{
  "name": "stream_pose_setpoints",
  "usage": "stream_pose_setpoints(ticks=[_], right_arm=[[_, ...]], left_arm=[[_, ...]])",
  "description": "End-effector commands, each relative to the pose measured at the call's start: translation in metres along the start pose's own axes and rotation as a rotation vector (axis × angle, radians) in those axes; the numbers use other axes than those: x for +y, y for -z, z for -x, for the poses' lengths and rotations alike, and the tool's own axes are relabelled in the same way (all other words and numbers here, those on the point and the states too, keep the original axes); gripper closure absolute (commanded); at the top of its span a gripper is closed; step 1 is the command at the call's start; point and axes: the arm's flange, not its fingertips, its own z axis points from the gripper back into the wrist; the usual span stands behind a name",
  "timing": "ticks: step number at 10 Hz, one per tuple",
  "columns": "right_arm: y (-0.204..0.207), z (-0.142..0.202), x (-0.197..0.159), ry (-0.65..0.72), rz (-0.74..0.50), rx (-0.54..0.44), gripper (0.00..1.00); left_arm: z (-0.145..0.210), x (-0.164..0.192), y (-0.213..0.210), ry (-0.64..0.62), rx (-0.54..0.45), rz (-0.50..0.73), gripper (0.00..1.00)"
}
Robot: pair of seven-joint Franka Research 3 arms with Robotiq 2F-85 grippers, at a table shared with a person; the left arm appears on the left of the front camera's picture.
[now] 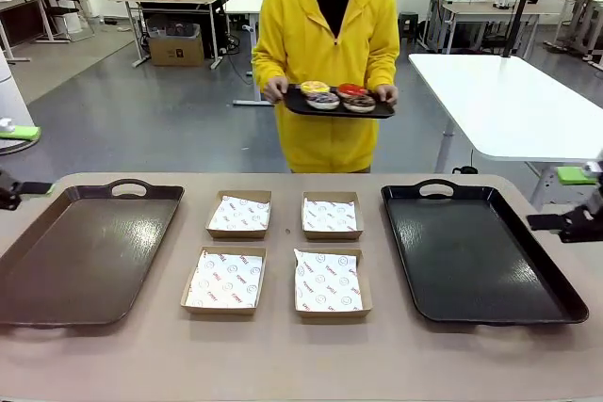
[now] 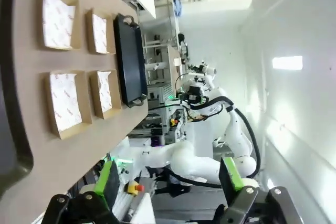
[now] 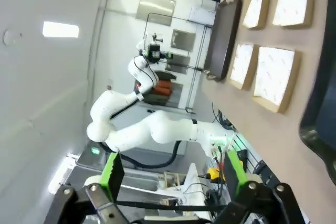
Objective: Individually package the donuts and arrange them on the tray.
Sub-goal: Pick up one Paper togo box.
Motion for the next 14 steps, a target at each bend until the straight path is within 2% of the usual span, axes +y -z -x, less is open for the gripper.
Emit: stream_pose_setpoints(ticks=[1,6,14], right_arm=[[-0.012,0.013,0.002,-0.015,0.03,-0.048,0.0],[-0.056,0.037,0.019,0.011,0.121,-0.135,0.0],[-0.058,0.03,0.01,0.006,0.109,-0.144,0.0]], left_arm=[[0.004,0.013,-0.021,-0.038,0.0,-0.041,0.0],[0.024,0.028,-0.076,-0.105,-0.099,-0.082,0.0],[0.021,0.031,-0.071,-0.106,-0.1,-0.067,0.0]])
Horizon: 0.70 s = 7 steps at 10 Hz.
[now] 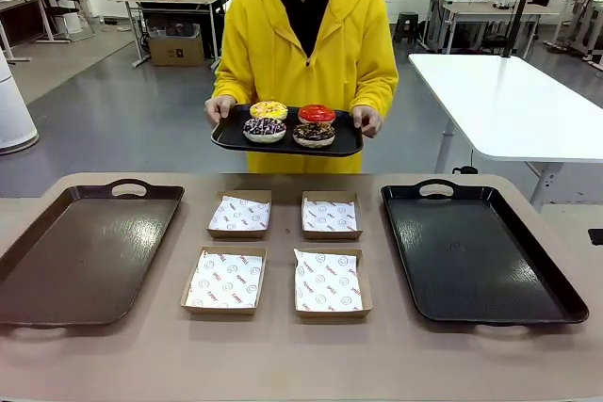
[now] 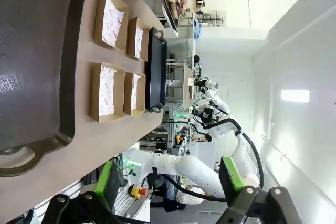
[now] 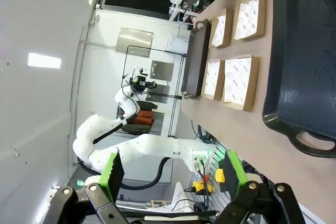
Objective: Individually package the donuts and arrange them on the tray.
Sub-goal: Pick up one Paper togo box.
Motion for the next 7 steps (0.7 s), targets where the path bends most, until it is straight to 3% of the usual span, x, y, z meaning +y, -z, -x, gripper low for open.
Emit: stream_pose_setpoints(ticks=[1,7], right_arm=[[0.0012,-0.0014,0.0004,-0.005,-0.013,-0.002,0.0],[0.0012,-0.0014,0.0004,-0.005,-0.013,-0.002,0.0]], left_arm=[[0.0,-0.0001,-0.0005,0.003,-0.002,0.013,0.0],[0.0,-0.0001,-0.0005,0.003,-0.002,0.013,0.0]])
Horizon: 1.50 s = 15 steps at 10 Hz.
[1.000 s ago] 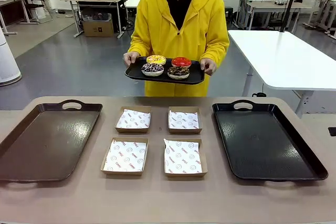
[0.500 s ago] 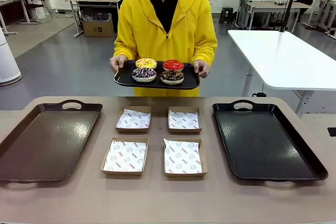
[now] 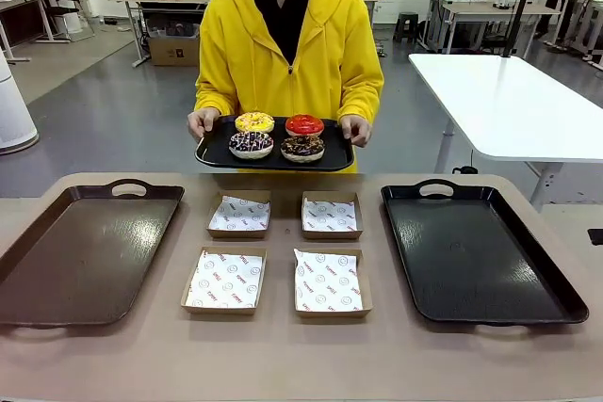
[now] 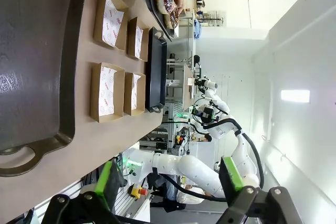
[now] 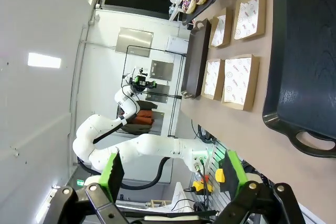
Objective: Individually package the donuts and arrange them on the tray.
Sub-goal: Pick up one Paper togo box.
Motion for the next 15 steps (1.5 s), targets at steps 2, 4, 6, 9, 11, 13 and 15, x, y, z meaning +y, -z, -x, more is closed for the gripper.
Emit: stream_pose_setpoints(ticks=[2,4,6,9,11,13,15], right_arm=[[0.001,-0.001,0.0,-0.005,-0.013,-0.003,0.0],[0.001,-0.001,0.0,-0.005,-0.013,-0.003,0.0],[0.001,-0.001,0.0,-0.005,-0.013,-0.003,0.0],[0.001,-0.001,0.0,-0.005,-0.013,-0.003,0.0],[0.001,-0.001,0.0,-0.005,-0.013,-0.003,0.0],[0.001,-0.001,0.0,-0.005,-0.013,-0.003,0.0],[0.001,-0.001,0.0,-0.005,-0.013,-0.003,0.0]], left_arm=[[0.0,0.0,-0.001,0.003,-0.002,0.013,0.0],[0.0,0.0,-0.001,0.003,-0.002,0.013,0.0],[0.0,0.0,-0.001,0.003,-0.002,0.013,0.0],[-0.012,-0.04,0.024,0.025,-0.03,-0.141,0.0],[-0.036,-0.09,0.055,0.065,-0.036,-0.283,0.0],[-0.067,-0.139,0.098,0.08,-0.051,-0.459,0.0],[-0.101,-0.168,0.15,0.129,-0.137,-0.693,0.0]])
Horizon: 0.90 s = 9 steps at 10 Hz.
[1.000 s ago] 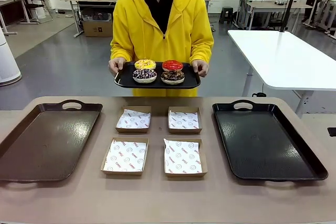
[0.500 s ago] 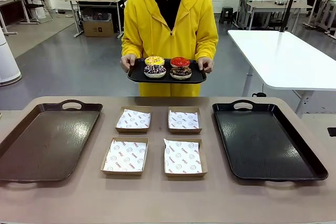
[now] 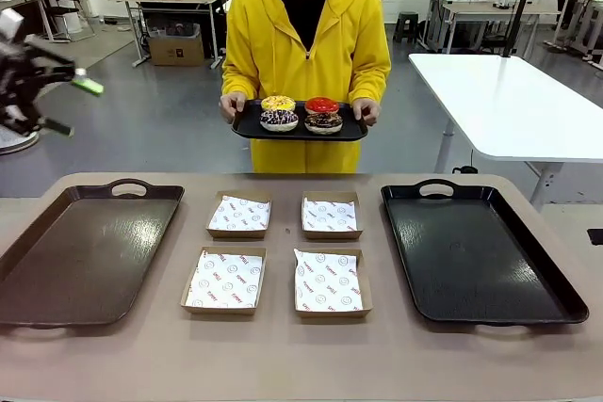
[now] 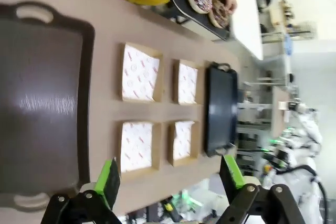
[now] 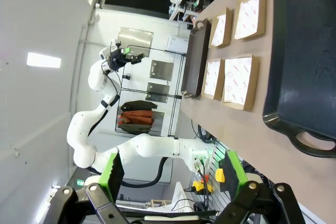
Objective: Individually package the donuts and arrange them on the tray.
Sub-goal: Pick up one Paper togo box.
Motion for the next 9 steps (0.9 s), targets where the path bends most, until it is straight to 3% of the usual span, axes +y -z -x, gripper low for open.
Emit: stream_pose_setpoints(ticks=[1,3,9], right_arm=[[0.0,-0.001,0.0,-0.005,-0.013,-0.004,0.0],[0.0,-0.001,0.0,-0.005,-0.013,-0.004,0.0],[0.0,-0.001,0.0,-0.005,-0.013,-0.004,0.0]], left_arm=[[-0.037,-0.016,0.044,0.004,-0.033,-0.299,0.0],[-0.048,-0.04,0.114,0.045,-0.011,-0.471,0.0],[-0.066,-0.049,0.272,0.143,0.083,-0.763,0.0]])
